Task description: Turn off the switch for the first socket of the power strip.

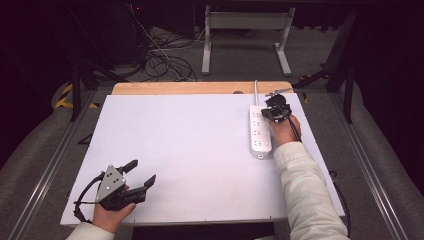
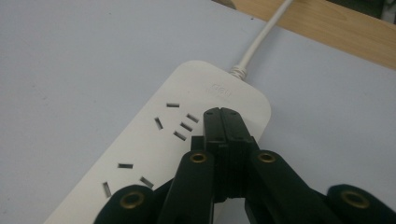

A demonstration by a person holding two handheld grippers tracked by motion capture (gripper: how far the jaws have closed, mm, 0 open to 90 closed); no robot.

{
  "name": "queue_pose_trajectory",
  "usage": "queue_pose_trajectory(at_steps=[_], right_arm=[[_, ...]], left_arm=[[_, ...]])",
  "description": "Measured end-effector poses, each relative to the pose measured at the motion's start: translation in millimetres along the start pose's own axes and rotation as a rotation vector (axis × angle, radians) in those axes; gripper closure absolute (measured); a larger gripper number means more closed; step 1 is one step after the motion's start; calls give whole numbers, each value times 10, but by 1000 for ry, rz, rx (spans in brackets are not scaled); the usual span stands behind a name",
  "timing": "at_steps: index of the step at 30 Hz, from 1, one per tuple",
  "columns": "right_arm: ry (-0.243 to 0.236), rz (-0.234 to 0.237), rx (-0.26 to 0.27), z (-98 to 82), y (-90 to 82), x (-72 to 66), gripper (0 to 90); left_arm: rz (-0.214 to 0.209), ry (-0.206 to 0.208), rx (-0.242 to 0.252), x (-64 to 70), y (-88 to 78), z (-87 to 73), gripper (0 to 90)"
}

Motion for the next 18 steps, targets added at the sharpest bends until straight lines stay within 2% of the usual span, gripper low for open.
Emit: queue_pose_trajectory(at_steps=[18], right_arm=[[15,-6,14,-15,21,-10,900]], left_arm=[[-1,-3,3,-2,-1,-1,255]])
Point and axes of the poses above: each handheld gripper's, and its own axes: y roughly forward along the jaws, z roughly out of its top, x roughly to its right, the point moved 3 cm from there along y, roughly forward along the jaws, and after that the axes turned 2 degrees about -z, right-handed, at the moved point
